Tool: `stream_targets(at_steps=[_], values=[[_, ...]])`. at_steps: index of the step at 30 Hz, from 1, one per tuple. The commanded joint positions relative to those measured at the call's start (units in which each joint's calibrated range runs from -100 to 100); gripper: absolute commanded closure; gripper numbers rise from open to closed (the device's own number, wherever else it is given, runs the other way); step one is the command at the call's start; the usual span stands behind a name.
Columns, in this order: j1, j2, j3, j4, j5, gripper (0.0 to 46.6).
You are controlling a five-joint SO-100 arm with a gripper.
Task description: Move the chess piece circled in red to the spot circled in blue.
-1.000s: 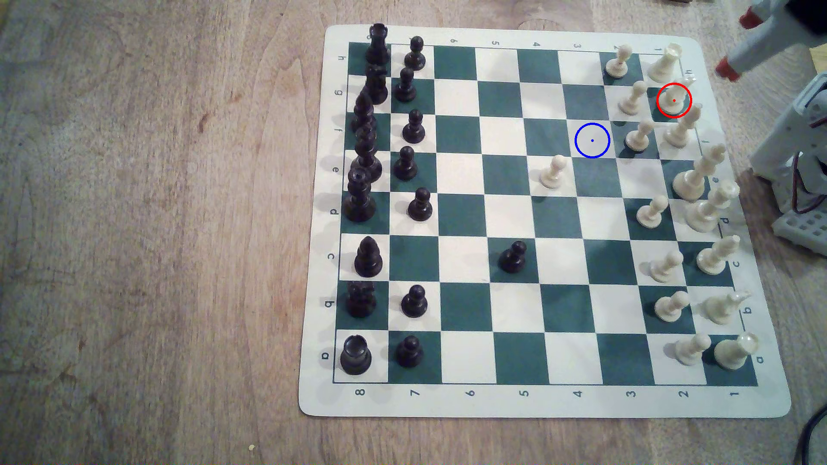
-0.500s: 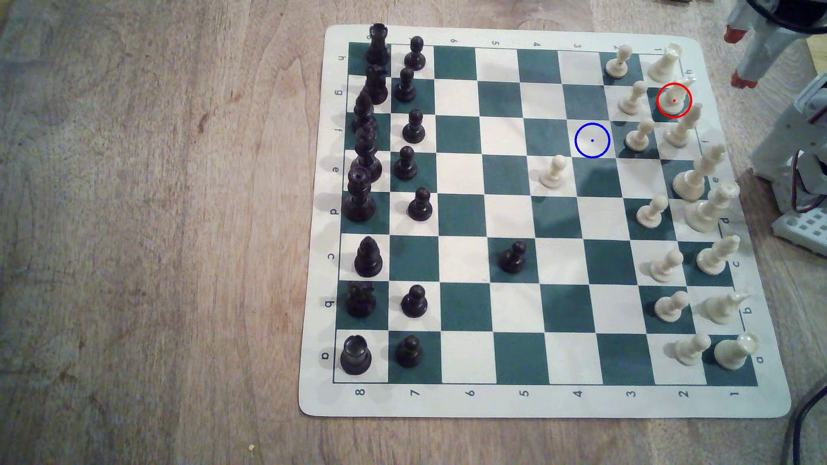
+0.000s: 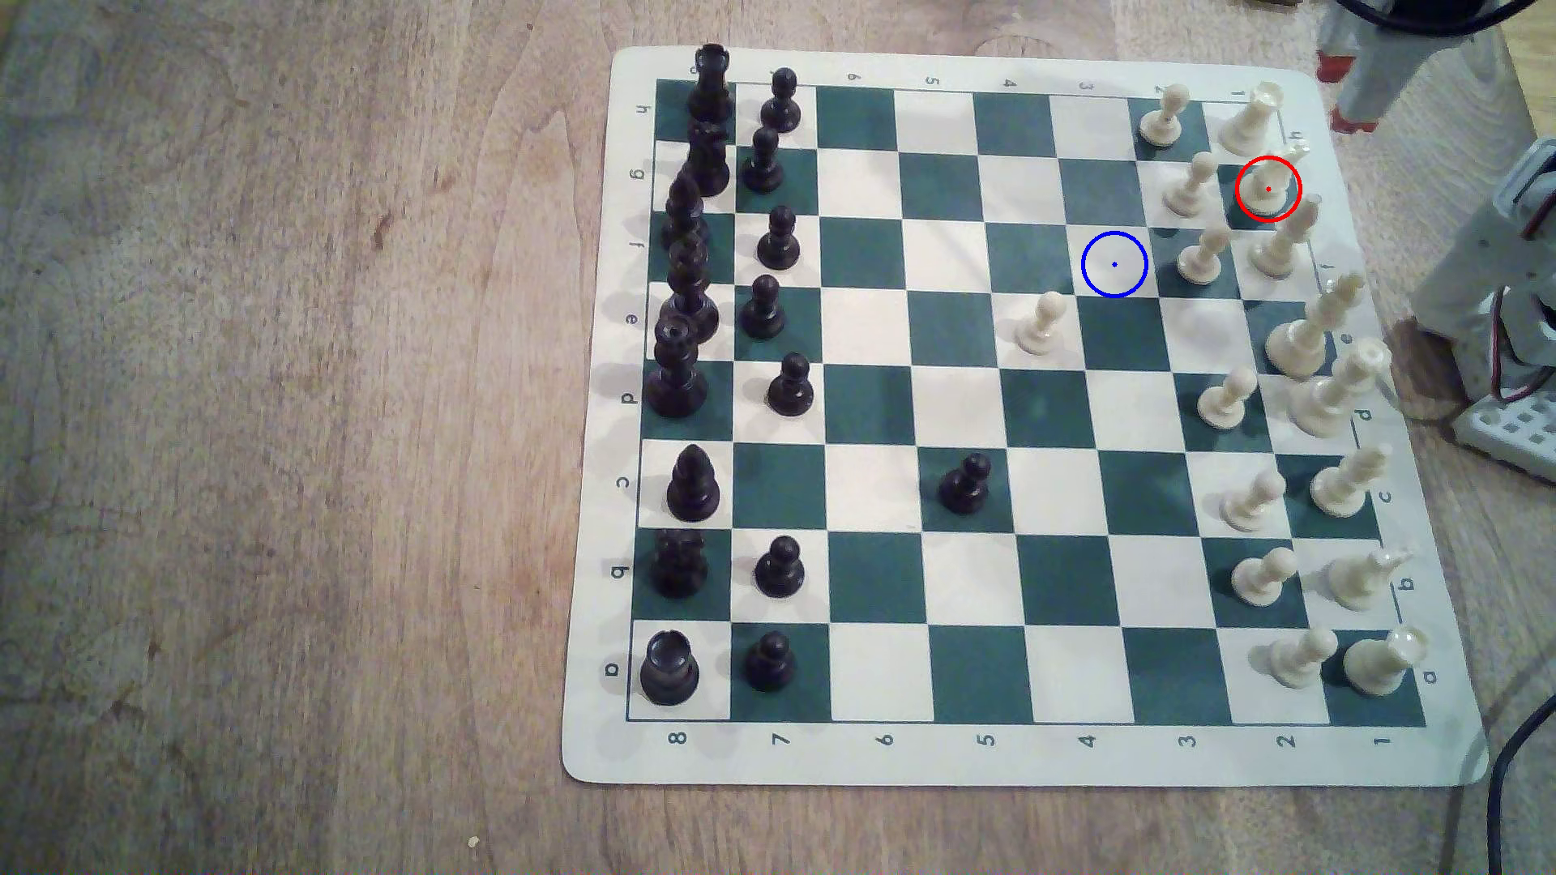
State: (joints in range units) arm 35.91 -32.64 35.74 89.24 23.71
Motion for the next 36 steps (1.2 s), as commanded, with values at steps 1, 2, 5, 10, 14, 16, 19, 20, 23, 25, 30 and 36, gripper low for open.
stream_targets(at_steps=[1,2,5,10,14,16,19,20,23,25,30,36], values=[[-0.21,-1.58,2.24,-1.2,0.24,33.2],[-0.29,-1.66,3.06,-1.61,0.24,33.0],[-0.83,-1.58,6.23,-3.99,-0.1,32.4],[-1.38,-0.9,8.41,-6.36,-0.34,32.3],[-1.38,0.38,9.41,-8.49,-0.39,32.2],[-1.3,0.97,9.68,-9.47,-0.39,32.1],[-1.07,2.5,10.04,-10.78,-0.39,32.1],[-0.99,2.75,10.13,-11.19,-0.39,32.1],[-0.76,3.86,10.22,-12.26,-0.34,32.0],[-0.76,4.28,10.22,-12.26,-0.34,31.4],[-0.36,5.56,10.4,-13.65,-0.24,29.3],[0.26,6.74,10.68,-14.39,0.05,29.1]])
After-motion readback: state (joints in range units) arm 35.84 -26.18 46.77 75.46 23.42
